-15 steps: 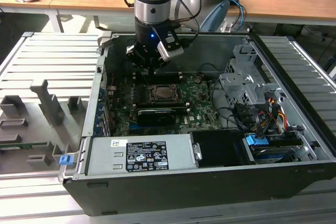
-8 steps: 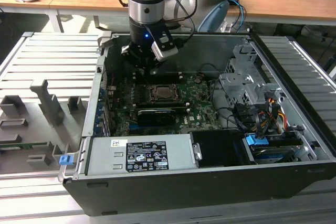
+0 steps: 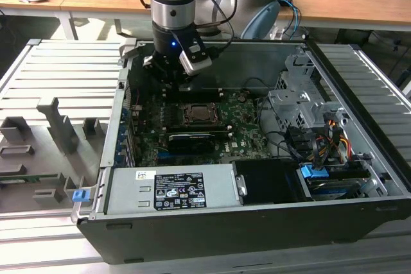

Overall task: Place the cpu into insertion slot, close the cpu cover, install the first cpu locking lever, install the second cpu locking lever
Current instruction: 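Install the first cpu locking lever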

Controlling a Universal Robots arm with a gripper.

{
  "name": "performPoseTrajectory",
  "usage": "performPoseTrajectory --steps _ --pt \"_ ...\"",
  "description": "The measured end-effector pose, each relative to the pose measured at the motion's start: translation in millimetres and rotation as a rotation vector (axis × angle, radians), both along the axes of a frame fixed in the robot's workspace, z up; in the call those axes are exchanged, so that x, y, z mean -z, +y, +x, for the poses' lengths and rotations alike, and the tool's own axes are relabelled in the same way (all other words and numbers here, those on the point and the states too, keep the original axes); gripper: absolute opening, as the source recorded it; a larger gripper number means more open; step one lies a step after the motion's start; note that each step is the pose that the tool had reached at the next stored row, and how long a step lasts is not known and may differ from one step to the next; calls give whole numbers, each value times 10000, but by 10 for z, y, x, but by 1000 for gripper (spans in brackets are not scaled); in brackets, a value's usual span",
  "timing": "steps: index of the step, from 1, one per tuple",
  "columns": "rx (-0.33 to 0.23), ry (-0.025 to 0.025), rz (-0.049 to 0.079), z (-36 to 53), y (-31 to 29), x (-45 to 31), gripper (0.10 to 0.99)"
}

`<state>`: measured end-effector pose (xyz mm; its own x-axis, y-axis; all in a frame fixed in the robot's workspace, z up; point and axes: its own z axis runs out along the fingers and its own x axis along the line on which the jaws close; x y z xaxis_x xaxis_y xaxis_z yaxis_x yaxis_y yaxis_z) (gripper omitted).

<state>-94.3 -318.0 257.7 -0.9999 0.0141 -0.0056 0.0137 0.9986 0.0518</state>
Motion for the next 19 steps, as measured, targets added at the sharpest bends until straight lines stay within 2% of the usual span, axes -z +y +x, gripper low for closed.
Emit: performPoseTrajectory --steps 7,12,15,19 --pt "1 0 0 -151 1 1 106" --pt "0 0 2 -215 10 7 106" --pt "0 0 2 -220 43 13 106" --pt "0 0 2 -229 124 23 106"
